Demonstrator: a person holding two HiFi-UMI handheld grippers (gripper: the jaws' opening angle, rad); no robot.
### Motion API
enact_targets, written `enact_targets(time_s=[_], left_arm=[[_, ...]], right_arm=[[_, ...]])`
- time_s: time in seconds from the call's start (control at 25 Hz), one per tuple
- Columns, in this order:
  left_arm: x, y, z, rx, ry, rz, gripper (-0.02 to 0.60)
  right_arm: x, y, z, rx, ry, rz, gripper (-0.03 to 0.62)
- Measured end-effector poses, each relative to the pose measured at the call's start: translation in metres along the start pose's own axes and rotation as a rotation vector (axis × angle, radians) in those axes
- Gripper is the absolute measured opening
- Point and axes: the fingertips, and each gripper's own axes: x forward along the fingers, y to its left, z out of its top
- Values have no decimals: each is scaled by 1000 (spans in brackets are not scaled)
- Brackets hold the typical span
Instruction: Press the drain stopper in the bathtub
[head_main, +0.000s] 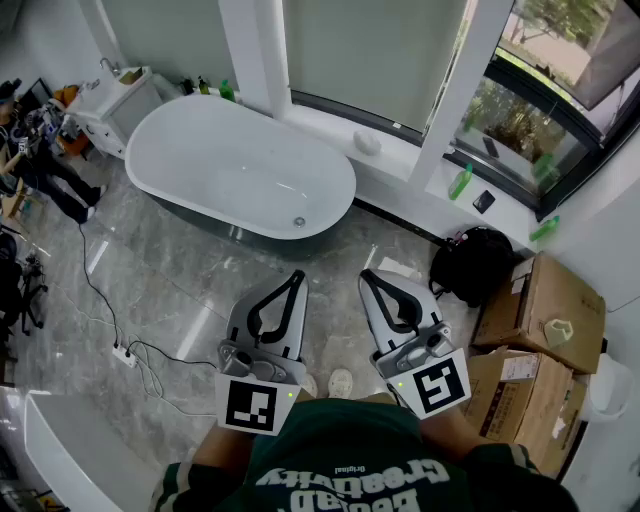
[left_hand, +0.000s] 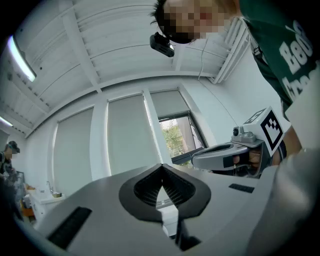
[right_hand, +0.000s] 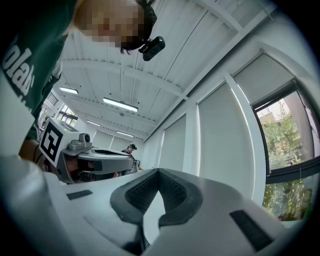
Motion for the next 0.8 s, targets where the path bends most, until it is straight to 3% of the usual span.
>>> enact_targets(time_s=[0.32,0.8], left_arm=[[22,-6,-10,2,14,17,9],[38,-2,-17,-13,45,51,9]], right_arm=[[-5,-16,-7,-45,-32,14,11],[-10,-41,-27,-54,26,0,11]])
